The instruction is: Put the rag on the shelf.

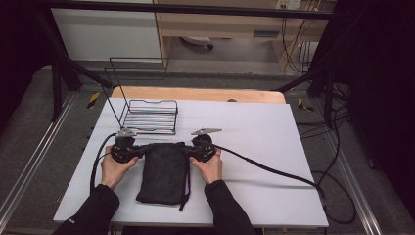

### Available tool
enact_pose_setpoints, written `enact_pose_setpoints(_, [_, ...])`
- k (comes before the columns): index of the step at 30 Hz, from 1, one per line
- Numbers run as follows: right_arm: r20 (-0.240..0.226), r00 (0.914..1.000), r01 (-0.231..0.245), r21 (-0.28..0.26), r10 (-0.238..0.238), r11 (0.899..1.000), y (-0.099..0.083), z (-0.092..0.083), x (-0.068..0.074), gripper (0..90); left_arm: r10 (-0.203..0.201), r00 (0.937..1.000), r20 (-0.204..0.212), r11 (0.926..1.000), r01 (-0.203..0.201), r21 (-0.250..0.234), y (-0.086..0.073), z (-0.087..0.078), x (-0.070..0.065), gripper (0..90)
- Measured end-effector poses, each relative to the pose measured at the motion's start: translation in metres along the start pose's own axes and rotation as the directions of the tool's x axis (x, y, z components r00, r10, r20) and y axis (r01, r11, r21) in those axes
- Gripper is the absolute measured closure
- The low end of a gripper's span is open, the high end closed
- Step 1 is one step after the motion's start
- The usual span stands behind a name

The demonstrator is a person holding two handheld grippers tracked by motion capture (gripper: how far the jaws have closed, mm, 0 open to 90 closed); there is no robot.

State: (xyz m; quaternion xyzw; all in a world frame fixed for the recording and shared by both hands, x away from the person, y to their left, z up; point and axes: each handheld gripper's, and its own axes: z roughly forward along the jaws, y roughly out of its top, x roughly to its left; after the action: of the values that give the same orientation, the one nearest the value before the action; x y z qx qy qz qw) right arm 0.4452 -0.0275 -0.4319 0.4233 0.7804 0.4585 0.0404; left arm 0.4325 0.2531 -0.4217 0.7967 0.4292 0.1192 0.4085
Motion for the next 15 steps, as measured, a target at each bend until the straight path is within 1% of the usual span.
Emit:
enact_pose_setpoints(3, [-0.002, 0.9997, 0.022, -0.034, -0.022, 0.999, 0.000, -0.007, 0.006, 78.0, 0.011, 0.9999, 0.002, 0.9996, -0.011, -0.027, 0.001, -0.009, -0.004, 81.9])
enact_pose_setpoints(8, [-0.005, 0.9984, 0.055, -0.077, -0.056, 0.996, -0.002, -0.015, 0.013, 78.0, 0.045, 0.9990, -0.003, 0.9968, -0.045, -0.066, 0.001, -0.023, -0.013, 81.9])
enact_pose_setpoints(10, [-0.005, 0.9977, 0.068, -0.095, -0.068, 0.993, -0.003, -0.019, 0.016, 78.1, 0.053, 0.9986, -0.006, 0.9955, -0.053, -0.079, 0.002, -0.027, -0.015, 81.9])
enact_pose_setpoints(12, [-0.001, 0.9966, 0.082, -0.114, -0.083, 0.990, -0.003, -0.023, 0.019, 78.2, 0.066, 0.9977, -0.018, 0.9940, -0.067, -0.087, 0.002, -0.031, -0.018, 81.9])
enact_pose_setpoints(14, [0.005, 0.9955, 0.094, -0.128, -0.094, 0.987, -0.004, -0.026, 0.022, 78.3, 0.066, 0.9978, -0.012, 0.9926, -0.067, -0.102, 0.002, -0.034, -0.021, 81.9])
enact_pose_setpoints(15, [0.009, 0.9948, 0.102, -0.137, -0.101, 0.985, -0.005, -0.027, 0.023, 78.3, 0.074, 0.9971, -0.016, 0.9917, -0.075, -0.104, 0.003, -0.037, -0.022, 81.9])
